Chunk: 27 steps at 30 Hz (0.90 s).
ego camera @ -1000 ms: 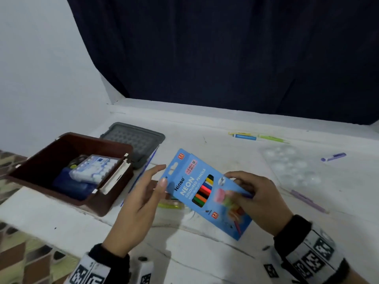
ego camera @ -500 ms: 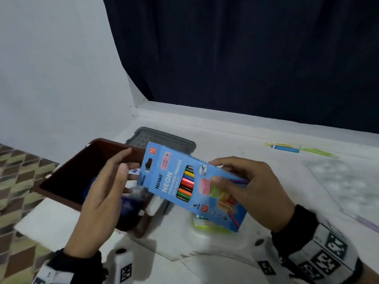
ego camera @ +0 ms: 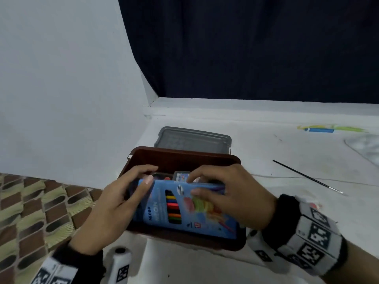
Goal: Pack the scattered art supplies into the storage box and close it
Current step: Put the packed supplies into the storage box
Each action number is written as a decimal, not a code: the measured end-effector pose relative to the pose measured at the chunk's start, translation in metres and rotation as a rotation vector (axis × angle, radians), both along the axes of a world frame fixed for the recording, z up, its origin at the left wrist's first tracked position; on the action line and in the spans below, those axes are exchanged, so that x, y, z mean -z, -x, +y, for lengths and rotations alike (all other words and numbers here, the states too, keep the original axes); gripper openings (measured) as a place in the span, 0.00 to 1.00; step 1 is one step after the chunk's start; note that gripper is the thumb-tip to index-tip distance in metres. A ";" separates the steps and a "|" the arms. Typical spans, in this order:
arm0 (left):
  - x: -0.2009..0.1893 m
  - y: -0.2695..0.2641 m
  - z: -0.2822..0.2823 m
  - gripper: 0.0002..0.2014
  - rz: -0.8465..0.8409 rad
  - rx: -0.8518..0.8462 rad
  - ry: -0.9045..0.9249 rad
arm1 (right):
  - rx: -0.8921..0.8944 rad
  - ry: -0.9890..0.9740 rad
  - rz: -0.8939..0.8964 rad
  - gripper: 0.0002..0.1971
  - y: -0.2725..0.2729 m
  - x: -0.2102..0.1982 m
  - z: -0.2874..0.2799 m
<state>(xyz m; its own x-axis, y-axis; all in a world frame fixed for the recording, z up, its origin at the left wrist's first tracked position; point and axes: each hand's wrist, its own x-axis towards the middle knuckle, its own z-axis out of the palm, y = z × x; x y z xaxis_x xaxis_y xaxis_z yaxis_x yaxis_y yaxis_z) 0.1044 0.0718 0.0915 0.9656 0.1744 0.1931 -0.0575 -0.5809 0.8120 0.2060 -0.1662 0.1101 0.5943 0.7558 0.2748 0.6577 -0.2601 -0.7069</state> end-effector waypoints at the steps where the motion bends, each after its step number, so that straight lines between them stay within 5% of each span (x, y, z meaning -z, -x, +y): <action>1: 0.002 -0.001 0.006 0.11 -0.004 0.022 -0.040 | -0.021 0.038 -0.008 0.07 0.003 0.004 0.003; 8: 0.013 -0.001 0.029 0.14 0.092 0.193 -0.217 | -0.132 0.286 -0.046 0.13 0.019 0.030 0.014; 13: 0.017 0.000 0.037 0.16 0.116 0.236 -0.190 | -0.134 0.309 0.096 0.13 0.024 0.030 0.009; 27: 0.033 0.003 0.025 0.12 -0.032 0.253 -0.320 | -0.084 0.358 0.059 0.12 0.027 0.043 0.008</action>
<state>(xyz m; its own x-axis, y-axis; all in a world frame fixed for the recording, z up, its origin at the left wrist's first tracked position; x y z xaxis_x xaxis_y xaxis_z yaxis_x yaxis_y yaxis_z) 0.1013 0.0965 0.0588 0.9629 -0.1412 0.2301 -0.2532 -0.7681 0.5882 0.1791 -0.1580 0.0671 0.5333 0.8445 -0.0490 0.6480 -0.4451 -0.6180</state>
